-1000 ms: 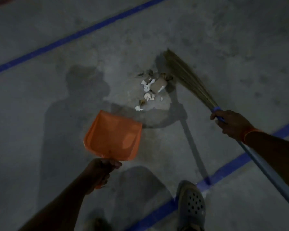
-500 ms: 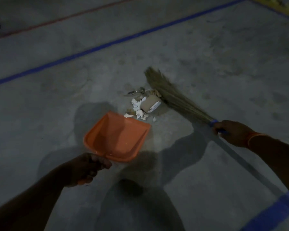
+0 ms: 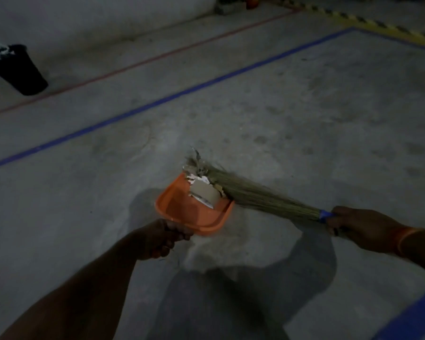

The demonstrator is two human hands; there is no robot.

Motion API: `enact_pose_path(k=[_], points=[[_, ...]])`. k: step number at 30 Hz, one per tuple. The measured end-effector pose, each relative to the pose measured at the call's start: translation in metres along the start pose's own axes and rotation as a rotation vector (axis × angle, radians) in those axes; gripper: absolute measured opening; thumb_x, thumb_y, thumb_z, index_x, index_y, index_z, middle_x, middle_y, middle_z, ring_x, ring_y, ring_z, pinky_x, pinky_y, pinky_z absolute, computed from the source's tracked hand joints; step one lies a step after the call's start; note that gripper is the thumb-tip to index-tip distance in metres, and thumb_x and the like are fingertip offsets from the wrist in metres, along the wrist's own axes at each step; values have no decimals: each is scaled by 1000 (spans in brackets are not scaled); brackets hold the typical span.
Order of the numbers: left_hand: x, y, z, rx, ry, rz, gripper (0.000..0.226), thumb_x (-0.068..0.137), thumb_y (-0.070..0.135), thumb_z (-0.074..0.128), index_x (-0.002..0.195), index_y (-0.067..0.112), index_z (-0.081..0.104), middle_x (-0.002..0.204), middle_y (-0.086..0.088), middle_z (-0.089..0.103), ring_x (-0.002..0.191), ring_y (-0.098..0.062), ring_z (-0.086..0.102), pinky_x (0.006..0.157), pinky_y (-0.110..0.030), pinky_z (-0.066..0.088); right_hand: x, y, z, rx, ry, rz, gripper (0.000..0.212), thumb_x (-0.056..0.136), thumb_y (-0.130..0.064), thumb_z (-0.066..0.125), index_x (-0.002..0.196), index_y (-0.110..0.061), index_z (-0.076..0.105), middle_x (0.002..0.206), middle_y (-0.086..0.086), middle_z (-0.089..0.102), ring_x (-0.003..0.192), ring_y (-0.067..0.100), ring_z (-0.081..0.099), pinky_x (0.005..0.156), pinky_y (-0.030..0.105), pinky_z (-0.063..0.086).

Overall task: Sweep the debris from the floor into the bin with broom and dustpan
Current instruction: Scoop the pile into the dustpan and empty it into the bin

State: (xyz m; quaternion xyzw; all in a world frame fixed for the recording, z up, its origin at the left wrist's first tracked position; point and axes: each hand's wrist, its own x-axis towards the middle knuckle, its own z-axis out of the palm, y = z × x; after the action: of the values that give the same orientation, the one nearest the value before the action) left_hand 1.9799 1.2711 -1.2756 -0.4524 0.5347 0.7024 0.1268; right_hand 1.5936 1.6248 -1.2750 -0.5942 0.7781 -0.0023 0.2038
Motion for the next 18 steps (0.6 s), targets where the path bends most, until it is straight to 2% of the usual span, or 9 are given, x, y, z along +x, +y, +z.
enact_pose_path(k=[2,4,8,12,16,18], points=[[-6,-8,2,-14,0,9,29,97,-5,51,95,8,78,76,2,68,45,-5,38,35,-15,30,-12,-7,8,-15,-14,-9,25,86,-39,37,105,-55,44,111,-7,52,88,17,59,77,33,50],[-11,-17,2,-16,26,18,30,98,-4,51,95,9,78,76,2,69,45,-5,40,36,-15,31,-23,-16,13,-19,-20,-22,31,88,-35,42,99,-65,38,112,-14,47,87,9,55,77,27,47],[-26,-31,-1,29,54,21,25,100,2,53,101,8,77,66,1,65,47,-7,40,37,-18,31,-50,-39,8,-15,8,-50,34,89,-34,45,99,-65,37,110,-25,40,81,-7,46,68,14,38],[-42,-44,-7,29,89,69,23,100,2,53,106,5,75,61,1,60,43,-7,38,35,-17,28,-66,-40,19,-69,25,-46,32,90,-36,47,102,-64,38,113,-27,36,76,-7,49,64,16,43],[-50,-59,-20,-72,100,132,28,97,-4,53,100,8,78,82,-4,70,44,-8,40,35,-17,30,-74,-32,33,-69,26,-58,28,90,-33,50,103,-58,45,115,-27,37,75,0,55,63,24,50],[-54,-63,-27,-74,106,127,28,98,-3,53,101,8,78,80,-2,70,44,-8,41,35,-17,30,-77,-31,34,-79,40,-61,24,90,-36,45,103,-57,46,119,-27,37,76,1,56,64,26,51]])
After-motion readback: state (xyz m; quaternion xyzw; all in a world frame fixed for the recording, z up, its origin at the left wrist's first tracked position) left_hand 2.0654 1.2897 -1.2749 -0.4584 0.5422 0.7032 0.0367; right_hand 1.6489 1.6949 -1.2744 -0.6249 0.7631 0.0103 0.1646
